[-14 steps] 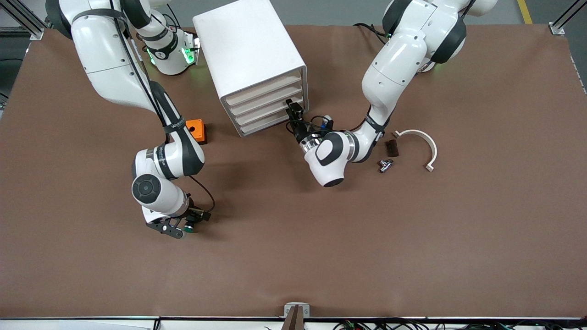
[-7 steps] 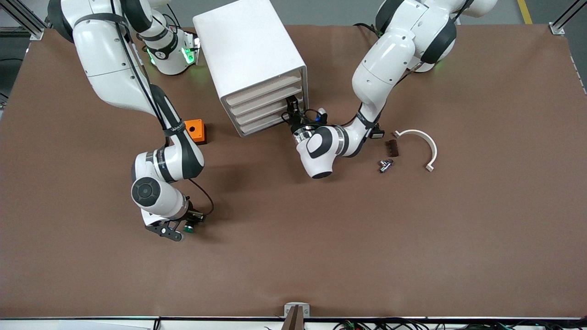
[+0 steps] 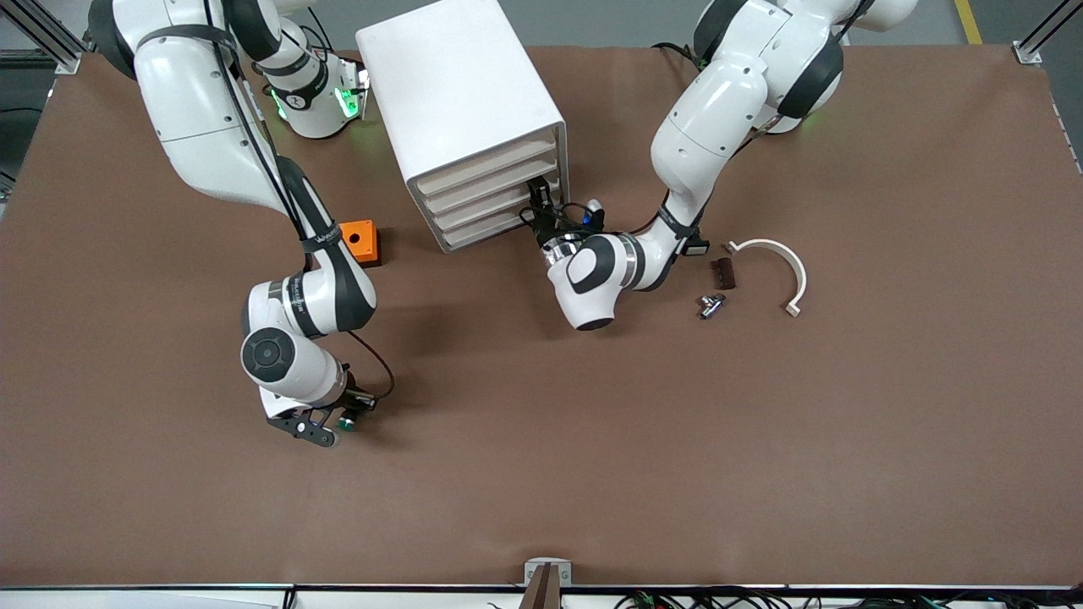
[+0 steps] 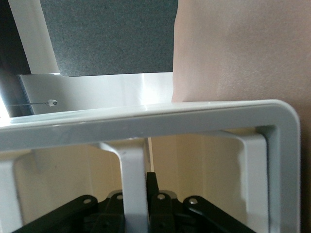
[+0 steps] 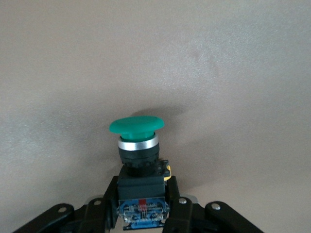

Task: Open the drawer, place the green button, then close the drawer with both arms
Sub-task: 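Lift the green button with the right gripper while the left gripper holds the drawer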

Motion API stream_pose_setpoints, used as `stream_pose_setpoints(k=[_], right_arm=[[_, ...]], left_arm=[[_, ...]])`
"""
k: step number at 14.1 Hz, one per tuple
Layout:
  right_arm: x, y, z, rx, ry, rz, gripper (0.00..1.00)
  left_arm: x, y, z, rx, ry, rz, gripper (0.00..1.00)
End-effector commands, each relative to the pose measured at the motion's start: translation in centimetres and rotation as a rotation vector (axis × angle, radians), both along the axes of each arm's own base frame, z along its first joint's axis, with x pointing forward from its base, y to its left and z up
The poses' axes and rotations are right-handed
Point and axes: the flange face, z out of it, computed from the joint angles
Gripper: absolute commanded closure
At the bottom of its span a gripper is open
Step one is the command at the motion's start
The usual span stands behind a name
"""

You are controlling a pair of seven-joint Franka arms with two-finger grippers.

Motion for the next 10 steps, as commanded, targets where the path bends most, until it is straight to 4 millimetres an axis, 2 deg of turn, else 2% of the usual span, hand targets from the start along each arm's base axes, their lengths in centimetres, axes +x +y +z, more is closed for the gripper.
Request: stream_pose_setpoints(k=[1, 4, 7, 8, 10], right_arm=[[0.7, 0.8, 2.4, 0.0, 0.053, -0.032, 1.0], [0.6, 1.3, 6.2, 0.006, 0.063, -0.079, 1.0], [0.2, 2.0, 12.0, 0.066, 0.089, -0.144, 1.0], [-0.5, 2.9, 14.1, 0.069, 0.1, -0.189, 1.0], [-2.3, 6.0, 16.8, 0.064, 0.097, -0.257, 1.0]], left_arm=[[2.0, 0.9, -0.3, -0.017, 0.008, 0.063, 0.93], [3.5, 2.1, -0.3, -0.006, 0.014, 0.1, 0.93], [5.5, 3.8, -0.3, 0.005, 0.013, 0.14, 0.92], [6.2, 4.5, -0.3, 0.008, 0.015, 0.155, 0.92], [7.3, 5.7, -0.3, 0.008, 0.014, 0.18, 0.92]])
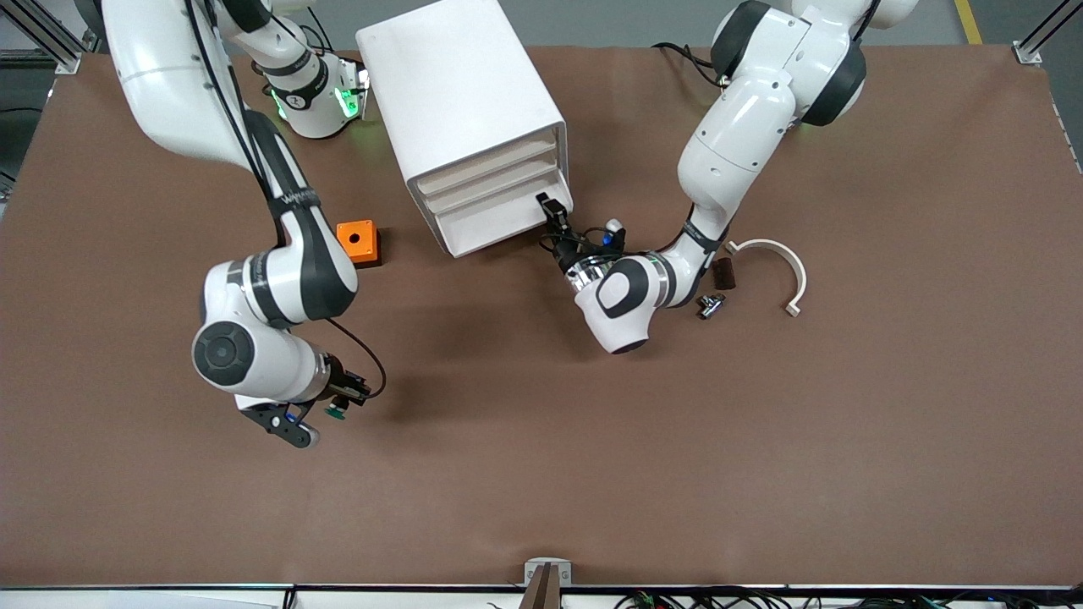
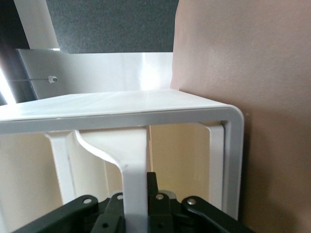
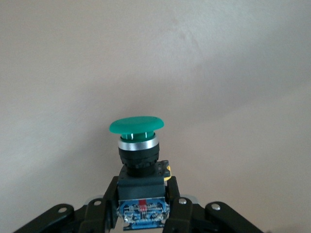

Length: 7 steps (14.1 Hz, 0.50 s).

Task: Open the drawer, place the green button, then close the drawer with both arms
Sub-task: 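Lift the green button with the right gripper while the left gripper holds the drawer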

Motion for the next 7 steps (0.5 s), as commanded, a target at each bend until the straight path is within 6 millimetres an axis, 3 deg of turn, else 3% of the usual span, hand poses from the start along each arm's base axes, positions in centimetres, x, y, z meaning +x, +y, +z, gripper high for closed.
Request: stream_pose_setpoints(k=[1, 4, 6, 7], right_arm=[[-3.3, 4.2, 4.0, -0.001, 0.003, -0.089, 1.0], [-7.6, 7.8, 5.4, 0.009, 0.03, -0.166, 1.0], [-10.6, 9.8, 5.1, 0.007, 0.035, -0.205, 1.0], [-13.0, 11.8, 4.5, 0.006, 0.026, -0.218, 1.0]], left_arm=[[2.4, 1.6, -0.3, -0.013, 0.0, 0.076, 0.92], [4.0, 3.5, -0.5, -0.011, -0.002, 0.112, 0.92], [4.9, 4.5, -0.6, -0.01, -0.006, 0.131, 0.91], [5.5, 5.2, -0.7, -0.003, -0.012, 0.142, 0.91]])
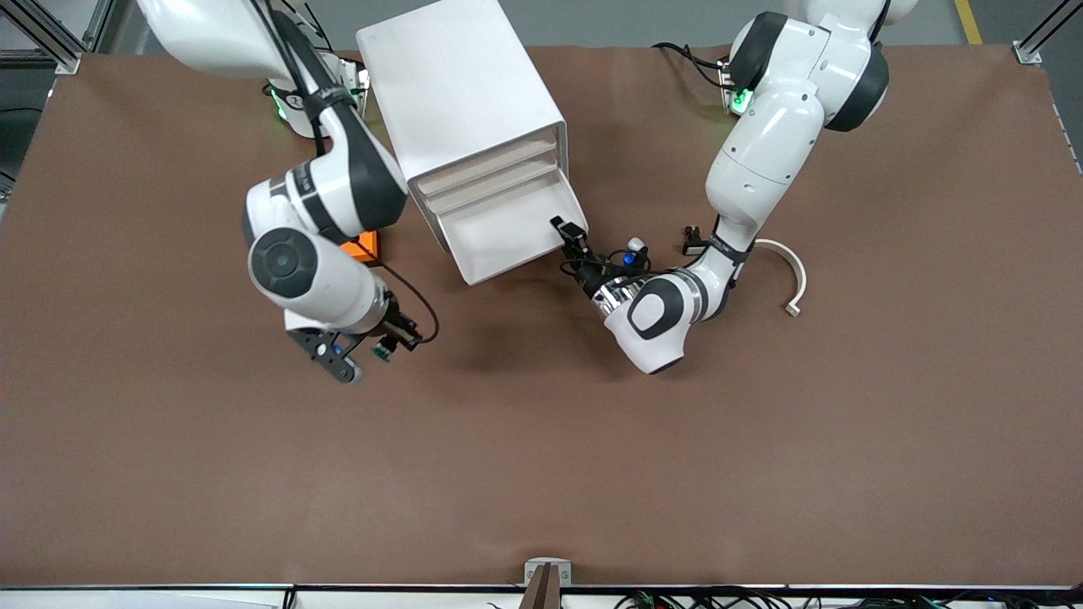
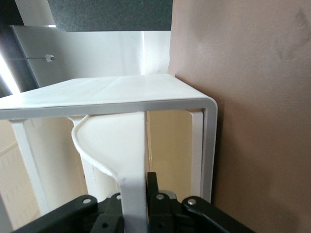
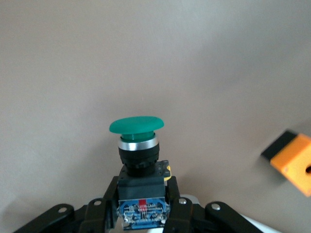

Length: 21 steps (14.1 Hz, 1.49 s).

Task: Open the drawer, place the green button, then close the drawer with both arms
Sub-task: 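Pull the drawer open with the left gripper while the right gripper carries the button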

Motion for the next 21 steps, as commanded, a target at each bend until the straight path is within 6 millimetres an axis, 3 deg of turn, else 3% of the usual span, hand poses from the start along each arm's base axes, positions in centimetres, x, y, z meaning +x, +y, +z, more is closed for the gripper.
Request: stream_pose_setpoints(k=[1, 4, 6, 8, 10, 11, 13, 15, 21], right_arm=[[-6.3, 2.6, -1.3, 0.004, -0.012, -0.07, 1.0], [-10.3, 7.1, -2.9, -0.004, -0.021, -0.118, 1.0], [-12.2, 10.0, -3.1, -0.005, -0.031, -0.14, 1.0], [-13.7, 12.0, -3.2, -0.001, -0.043, -0.163, 1.0], [-15.5, 14.5, -4.2, 0.002, -0.051, -0.179, 1.0], [-16.2, 15.2, -4.8, -0.003, -0.049, -0.183, 1.0], [-18.0, 16.7, -6.3, -0.024, -0.033, -0.164, 1.0], [-19.3, 17.4, -7.0, -0.038, -0.023, -0.162, 1.0], [-21.9, 19.6, -8.4, -0.048, -0.021, -0.195, 1.0]], left_arm=[[1.7, 1.5, -0.7, 0.003, -0.011, 0.045, 0.9], [2.4, 2.5, -0.9, 0.017, -0.023, 0.057, 0.87], [2.4, 2.5, -0.9, 0.018, -0.024, 0.06, 0.79], [2.5, 2.5, -0.9, 0.01, -0.03, 0.061, 0.55], [2.6, 2.4, -0.8, -0.028, -0.056, 0.06, 0.39], [2.9, 1.7, 0.0, -0.079, -0.092, 0.063, 0.24], [3.6, 1.3, 0.7, -0.142, -0.144, 0.063, 0.18], [4.6, 1.3, 1.7, -0.216, -0.216, 0.061, 0.02], [9.4, 2.7, 6.2, -0.494, -0.523, 0.047, 0.01]])
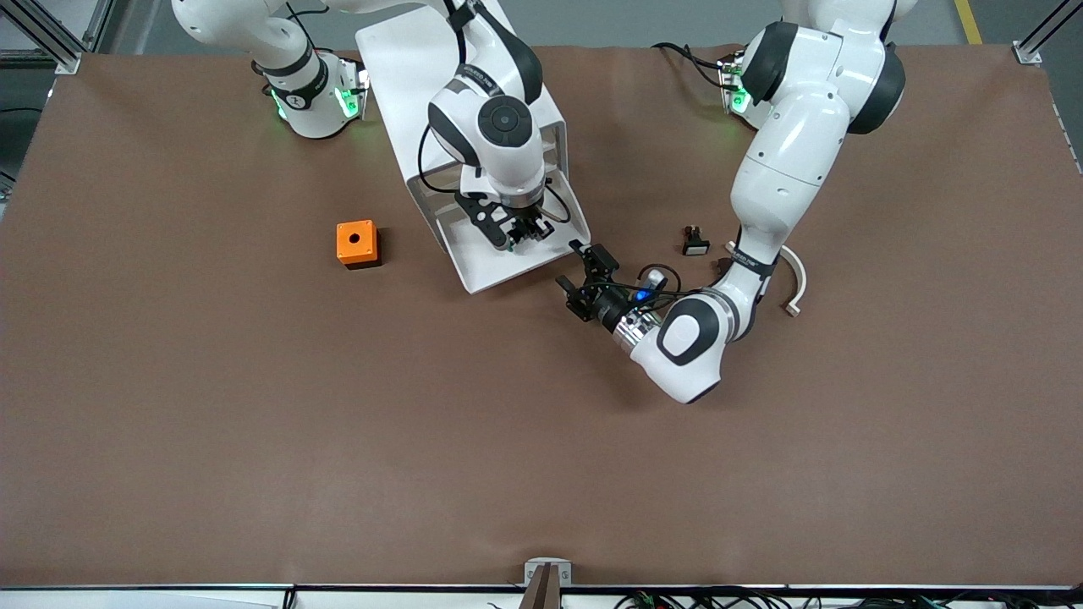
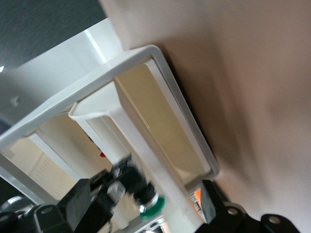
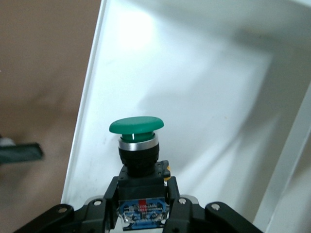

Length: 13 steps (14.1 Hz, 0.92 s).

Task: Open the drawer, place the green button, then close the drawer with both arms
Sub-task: 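Pull the drawer open with the left gripper while the right gripper carries the button, then lower the green button into the open drawer and open the right gripper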

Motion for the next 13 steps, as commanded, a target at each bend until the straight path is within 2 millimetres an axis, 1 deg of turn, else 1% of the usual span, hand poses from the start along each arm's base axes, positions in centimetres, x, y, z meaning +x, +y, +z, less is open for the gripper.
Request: stream_pose_setpoints(k=[1, 3, 5, 6, 7, 8, 10, 11, 12, 13], right_arm=[[-1.2, 0.7, -1.0, -0.002, -0.011, -0.023, 1.0], [-1.6, 1.1, -1.7, -0.003, -0.012, -0.023, 1.0], [-1.7, 1.3, -1.8, -0.003, -0.013, -0.035, 0.99], [-1.7, 1.3, -1.7, -0.004, -0.012, -0.038, 0.91], [-1.6, 1.3, -1.6, -0.002, -0.012, -0.041, 0.53], [-1.5, 1.5, -1.3, 0.003, -0.016, -0.039, 0.01], [-1.1, 2.0, -0.2, 0.016, -0.024, -0.059, 0.0], [-0.5, 2.2, 0.5, 0.028, -0.032, -0.064, 0.0], [0.2, 2.2, 1.4, 0.036, -0.037, -0.064, 0.0], [1.2, 2.2, 2.5, 0.04, -0.039, -0.064, 0.0]], left_arm=[[2.4, 0.5, 2.9, -0.116, -0.173, -0.007, 0.01], [4.2, 0.9, 5.5, -0.181, -0.356, -0.013, 0.01], [5.1, 0.6, 7.2, -0.204, -0.556, -0.071, 0.01], [5.4, 0.3, 8.3, -0.212, -0.66, -0.118, 0.01], [5.7, 0.1, 9.1, -0.218, -0.756, -0.166, 0.01], [6.2, 0.1, 10.0, -0.218, -0.844, -0.204, 0.01], [7.4, 0.2, 12.0, -0.19, -1.007, -0.262, 0.01], [7.7, -0.1, 12.6, -0.166, -1.077, -0.3, 0.01], [7.5, -0.9, 12.8, -0.138, -1.132, -0.352, 0.01], [7.8, -1.0, 13.8, -0.102, -1.192, -0.398, 0.01]])
